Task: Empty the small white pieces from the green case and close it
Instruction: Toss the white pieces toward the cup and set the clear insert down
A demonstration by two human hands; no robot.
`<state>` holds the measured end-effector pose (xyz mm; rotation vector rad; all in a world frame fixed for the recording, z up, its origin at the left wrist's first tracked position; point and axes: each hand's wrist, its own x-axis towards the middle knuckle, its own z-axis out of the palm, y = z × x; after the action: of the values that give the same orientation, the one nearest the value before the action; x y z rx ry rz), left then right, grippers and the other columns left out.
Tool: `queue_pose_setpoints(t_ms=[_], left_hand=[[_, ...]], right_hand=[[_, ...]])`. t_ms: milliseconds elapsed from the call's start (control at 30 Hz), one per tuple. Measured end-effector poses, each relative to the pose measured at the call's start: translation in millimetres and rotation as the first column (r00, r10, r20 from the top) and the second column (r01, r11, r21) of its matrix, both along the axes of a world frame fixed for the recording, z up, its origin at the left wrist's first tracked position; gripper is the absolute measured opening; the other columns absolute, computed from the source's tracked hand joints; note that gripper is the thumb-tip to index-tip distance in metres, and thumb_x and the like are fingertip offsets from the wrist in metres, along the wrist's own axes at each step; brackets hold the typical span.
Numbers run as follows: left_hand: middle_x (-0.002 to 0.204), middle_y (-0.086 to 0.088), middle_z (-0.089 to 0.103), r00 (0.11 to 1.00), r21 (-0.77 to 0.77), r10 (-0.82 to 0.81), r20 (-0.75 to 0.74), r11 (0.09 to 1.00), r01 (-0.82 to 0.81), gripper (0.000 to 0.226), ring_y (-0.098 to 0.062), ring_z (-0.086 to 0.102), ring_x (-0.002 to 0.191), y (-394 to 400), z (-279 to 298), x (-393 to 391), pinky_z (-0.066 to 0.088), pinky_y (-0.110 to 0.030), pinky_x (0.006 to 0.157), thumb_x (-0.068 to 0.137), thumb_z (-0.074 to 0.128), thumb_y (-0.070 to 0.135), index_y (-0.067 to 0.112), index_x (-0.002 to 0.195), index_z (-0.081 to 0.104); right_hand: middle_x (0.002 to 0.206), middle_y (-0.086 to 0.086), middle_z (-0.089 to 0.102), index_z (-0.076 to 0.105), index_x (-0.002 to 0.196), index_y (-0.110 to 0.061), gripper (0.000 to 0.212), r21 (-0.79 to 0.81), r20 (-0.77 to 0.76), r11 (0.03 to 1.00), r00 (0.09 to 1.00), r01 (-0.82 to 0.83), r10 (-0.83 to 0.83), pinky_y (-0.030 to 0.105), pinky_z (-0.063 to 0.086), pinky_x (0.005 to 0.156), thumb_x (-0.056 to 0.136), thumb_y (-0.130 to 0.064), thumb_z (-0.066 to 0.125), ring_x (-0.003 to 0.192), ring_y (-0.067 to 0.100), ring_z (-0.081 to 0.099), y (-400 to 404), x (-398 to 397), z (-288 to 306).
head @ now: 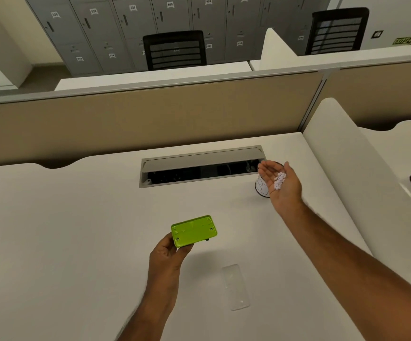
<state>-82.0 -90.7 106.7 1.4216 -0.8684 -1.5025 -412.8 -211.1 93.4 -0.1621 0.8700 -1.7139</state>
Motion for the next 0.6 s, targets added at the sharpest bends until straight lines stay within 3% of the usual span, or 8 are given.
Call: queue_pose_setpoints(t_ms=[100,233,500,600], left_hand=[[0.119,-0.001,0.084,1.000,0.007,-0.006,0.003,1.000,0.006,0.030,-0.023,0.075,0.121,-5.1,1.0,-2.1,0.049,-0.044,0.117,0.096,0.075,0.008,0.019,0.123,0.078],[0.117,0.001,0.084,0.999,0.023,-0.014,0.030,1.000,0.014,0.029,-0.022,0.075,0.119,-8.5,-1.4,-1.9,0.050,-0.044,0.117,0.095,0.076,0.008,0.022,0.121,0.079],[0.114,-0.001,0.085,1.000,0.055,0.010,-0.001,0.998,-0.010,0.027,-0.025,0.075,0.120,-14.3,-8.2,-1.3,0.049,-0.045,0.117,0.095,0.075,0.006,0.023,0.116,0.080],[0.115,-0.001,0.085,1.000,0.059,0.013,0.002,0.998,-0.013,0.028,-0.025,0.075,0.120,-16.3,-8.5,-1.2,0.049,-0.046,0.117,0.096,0.074,0.007,0.021,0.119,0.079]], right_hand=[[0.107,0.021,0.077,0.065,0.117,0.011,0.057,0.024,-0.119,0.999,0.993,0.028,-0.025,0.036,0.060,0.091,0.111,-0.036,0.033,0.109,0.034,0.073,-16.4,-18.5,-2.1],[0.121,0.030,0.069,0.059,0.128,0.017,0.060,0.028,-0.240,0.997,0.969,0.065,-0.057,0.042,0.056,0.102,0.110,-0.035,0.035,0.117,0.039,0.068,-33.9,-34.7,-3.9],[0.124,0.015,0.074,0.073,0.118,0.000,0.057,0.120,-0.621,0.992,0.783,0.047,0.038,0.046,0.043,0.116,0.108,-0.041,0.034,0.122,0.026,0.068,-41.4,-42.4,-8.4],[0.122,0.011,0.075,0.076,0.115,-0.004,0.057,0.131,-0.695,0.990,0.717,0.050,0.055,0.048,0.041,0.117,0.107,-0.043,0.034,0.122,0.023,0.068,-40.6,-42.2,-10.3]])
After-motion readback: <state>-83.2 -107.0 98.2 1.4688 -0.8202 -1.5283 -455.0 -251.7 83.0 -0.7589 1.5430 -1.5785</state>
